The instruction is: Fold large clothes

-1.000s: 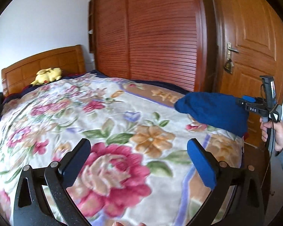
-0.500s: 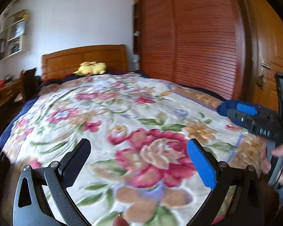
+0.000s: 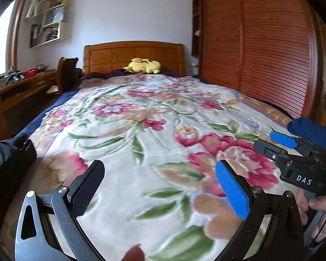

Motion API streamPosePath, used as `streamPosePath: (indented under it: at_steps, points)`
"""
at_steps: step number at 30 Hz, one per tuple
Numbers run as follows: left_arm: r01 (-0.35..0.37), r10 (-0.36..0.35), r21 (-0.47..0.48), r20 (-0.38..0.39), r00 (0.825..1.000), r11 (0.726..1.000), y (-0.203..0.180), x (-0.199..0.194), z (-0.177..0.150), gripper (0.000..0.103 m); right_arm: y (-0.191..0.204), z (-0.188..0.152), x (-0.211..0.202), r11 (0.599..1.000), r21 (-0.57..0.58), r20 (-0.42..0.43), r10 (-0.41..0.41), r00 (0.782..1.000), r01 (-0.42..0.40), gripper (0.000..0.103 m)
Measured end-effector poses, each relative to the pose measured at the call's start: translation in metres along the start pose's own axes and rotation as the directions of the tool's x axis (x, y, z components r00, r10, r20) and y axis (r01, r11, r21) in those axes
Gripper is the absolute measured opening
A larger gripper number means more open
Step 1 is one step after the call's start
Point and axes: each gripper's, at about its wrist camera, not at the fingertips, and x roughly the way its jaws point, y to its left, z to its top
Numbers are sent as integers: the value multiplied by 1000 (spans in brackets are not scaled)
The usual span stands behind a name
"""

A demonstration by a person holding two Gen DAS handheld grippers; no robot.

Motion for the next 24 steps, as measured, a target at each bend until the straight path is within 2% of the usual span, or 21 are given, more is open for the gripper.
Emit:
streamPosePath:
  at_steps: [5,9,17,24]
  points:
    - [-73,73,-14,50,996,997,21,-1,-3,102,4,-4,6,999,-44,23,-16,1000,17,74]
    - [-104,106,-25,77,991,994,33,0,-9,102,5,-15,10,999,-45,35,-17,999,18,74]
    - [-136,136,-8,59,989,991,38,3,-18,102,-6,-23,25,1000,-29,49,-4,999,6,74]
    - [-169,170,-8,65,983,986,38,4,-23,102,2,-26,29,1000,-20,51,4,999,-3,74]
